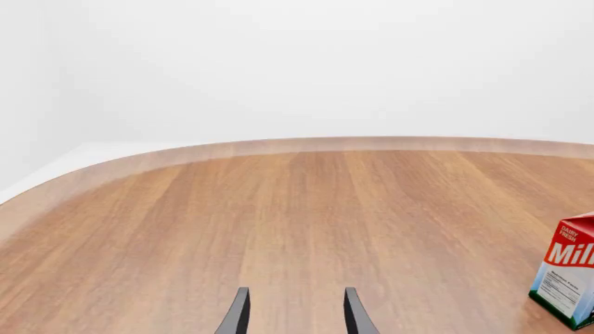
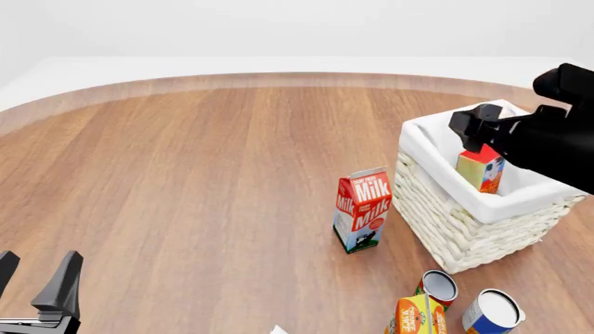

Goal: Pick up the cream cheese box and the butter, and put them in the basket.

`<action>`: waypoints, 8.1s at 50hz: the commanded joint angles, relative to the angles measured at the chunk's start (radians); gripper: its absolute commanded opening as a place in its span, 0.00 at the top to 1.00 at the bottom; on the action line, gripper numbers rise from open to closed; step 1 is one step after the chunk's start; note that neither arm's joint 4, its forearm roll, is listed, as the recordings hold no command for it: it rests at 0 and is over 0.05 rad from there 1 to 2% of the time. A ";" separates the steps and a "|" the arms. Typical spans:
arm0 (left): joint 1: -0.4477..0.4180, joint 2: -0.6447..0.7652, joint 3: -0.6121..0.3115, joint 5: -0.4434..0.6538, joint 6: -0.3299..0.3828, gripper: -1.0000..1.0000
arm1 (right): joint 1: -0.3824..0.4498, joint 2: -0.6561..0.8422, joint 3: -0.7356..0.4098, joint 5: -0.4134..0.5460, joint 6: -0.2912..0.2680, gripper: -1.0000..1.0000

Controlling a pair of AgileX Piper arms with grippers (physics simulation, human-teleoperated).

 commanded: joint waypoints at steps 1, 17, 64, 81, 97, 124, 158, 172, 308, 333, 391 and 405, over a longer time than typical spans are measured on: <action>0.000 0.000 0.000 0.000 0.000 0.00 | 0.117 -0.106 -0.015 0.104 -0.052 0.00; 0.000 0.000 0.000 0.000 0.000 0.00 | 0.262 -0.196 0.018 0.169 -0.091 0.00; 0.000 0.000 0.000 0.000 0.000 0.00 | 0.585 -0.196 0.071 0.222 -0.266 0.00; 0.000 0.000 0.000 0.000 0.000 0.00 | 0.663 -0.098 0.089 0.198 -0.279 0.00; 0.000 0.000 0.000 0.000 0.000 0.00 | 0.753 -0.011 0.054 0.192 -0.267 0.00; 0.000 0.000 0.000 0.000 0.000 0.00 | 0.844 0.150 0.041 0.099 -0.235 0.00; 0.000 0.000 0.000 0.000 0.000 0.00 | 0.876 0.346 0.089 -0.013 -0.138 0.00; 0.000 0.000 0.000 0.000 0.000 0.00 | 0.887 0.402 0.102 -0.062 -0.110 0.00; 0.000 0.000 0.000 0.000 0.000 0.00 | 0.913 0.640 0.190 -0.241 -0.008 0.00; 0.000 0.000 0.000 0.000 0.000 0.00 | 0.923 0.669 0.192 -0.264 0.009 0.00; 0.000 0.000 0.000 0.000 0.000 0.00 | 0.872 0.582 0.186 -0.226 -0.042 1.00; 0.000 0.000 0.000 0.000 0.000 0.00 | 0.814 0.392 0.132 -0.094 -0.132 1.00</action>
